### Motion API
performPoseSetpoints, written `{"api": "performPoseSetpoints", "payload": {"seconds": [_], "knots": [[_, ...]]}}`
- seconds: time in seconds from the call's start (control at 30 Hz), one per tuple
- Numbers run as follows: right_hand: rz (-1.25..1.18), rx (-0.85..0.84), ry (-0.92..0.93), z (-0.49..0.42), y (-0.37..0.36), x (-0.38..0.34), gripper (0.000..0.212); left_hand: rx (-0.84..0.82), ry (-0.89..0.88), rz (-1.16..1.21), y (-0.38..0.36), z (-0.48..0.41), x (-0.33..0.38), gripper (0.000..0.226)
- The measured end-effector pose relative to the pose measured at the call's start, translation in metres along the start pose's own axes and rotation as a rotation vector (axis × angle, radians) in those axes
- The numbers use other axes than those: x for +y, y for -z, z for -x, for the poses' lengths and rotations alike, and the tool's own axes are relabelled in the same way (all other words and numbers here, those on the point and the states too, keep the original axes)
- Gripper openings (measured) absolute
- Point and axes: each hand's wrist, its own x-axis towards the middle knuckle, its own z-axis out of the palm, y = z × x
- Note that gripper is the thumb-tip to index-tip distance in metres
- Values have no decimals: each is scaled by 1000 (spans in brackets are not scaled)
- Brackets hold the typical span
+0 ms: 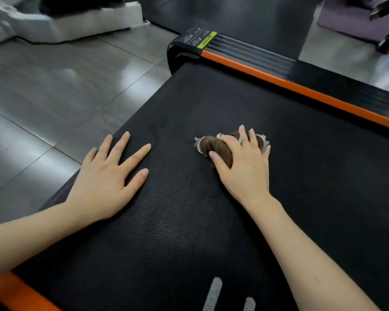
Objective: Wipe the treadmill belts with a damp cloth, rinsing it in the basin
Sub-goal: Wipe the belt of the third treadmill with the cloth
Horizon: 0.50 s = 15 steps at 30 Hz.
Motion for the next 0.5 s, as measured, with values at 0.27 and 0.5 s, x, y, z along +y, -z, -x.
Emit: {"api": "performPoseSetpoints", "payload": {"seconds": [0.27, 0.5], "knots": [[-24, 40, -77, 11, -1, -8, 47, -23, 161, -49, -2, -37, 35, 62], [-17, -43, -54, 34, 15, -7, 51, -95, 169, -23, 7, -39, 38, 58]]}}
